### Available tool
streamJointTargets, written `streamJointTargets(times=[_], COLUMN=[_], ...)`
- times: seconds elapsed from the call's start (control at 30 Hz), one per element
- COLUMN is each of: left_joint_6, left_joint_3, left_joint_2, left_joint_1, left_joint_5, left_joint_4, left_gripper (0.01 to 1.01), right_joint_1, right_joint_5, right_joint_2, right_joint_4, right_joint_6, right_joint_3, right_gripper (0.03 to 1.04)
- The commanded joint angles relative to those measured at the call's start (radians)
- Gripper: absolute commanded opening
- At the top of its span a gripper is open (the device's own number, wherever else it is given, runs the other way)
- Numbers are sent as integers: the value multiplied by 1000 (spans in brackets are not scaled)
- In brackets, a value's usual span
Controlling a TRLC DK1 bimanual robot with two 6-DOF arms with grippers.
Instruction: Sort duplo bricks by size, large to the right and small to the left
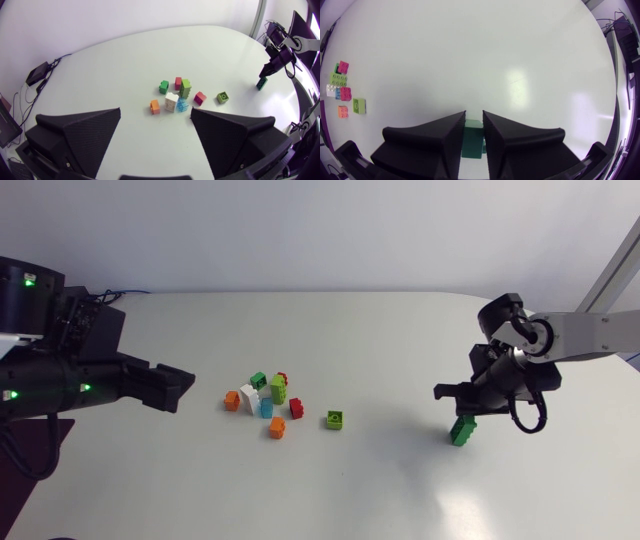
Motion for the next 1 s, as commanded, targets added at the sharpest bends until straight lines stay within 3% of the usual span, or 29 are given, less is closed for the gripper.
streamJointTargets(times=[0.0, 0.03, 0.1, 0.37, 0.6, 0.73, 0.97], left_joint_6=[-22, -20, -17, -6, -6, 3, 73], left_joint_3=[-17, -17, -15, -12, -20, -9, 83], left_joint_2=[-10, -11, -19, -36, 6, 125, 495], left_joint_1=[-7, -7, -7, 4, 2, -38, -125], left_joint_5=[3, 3, 3, 3, 3, 3, -9], left_joint_4=[9, 9, 8, 2, 31, 100, 186], left_gripper=[980, 980, 980, 980, 980, 980, 980], right_joint_1=[-2, 1, 9, 136, 313, 357, 377], right_joint_5=[-5, -5, -5, -6, -16, -16, -16], right_joint_2=[-1, -1, 1, 11, 62, 90, 82], right_joint_4=[0, -8, -44, -186, -199, -199, -199], right_joint_6=[-17, -14, 3, 53, 142, 168, 178], right_joint_3=[-30, -15, 34, 272, 330, 335, 313], right_gripper=[469, 595, 998, 1005, 1005, 1005, 1005])
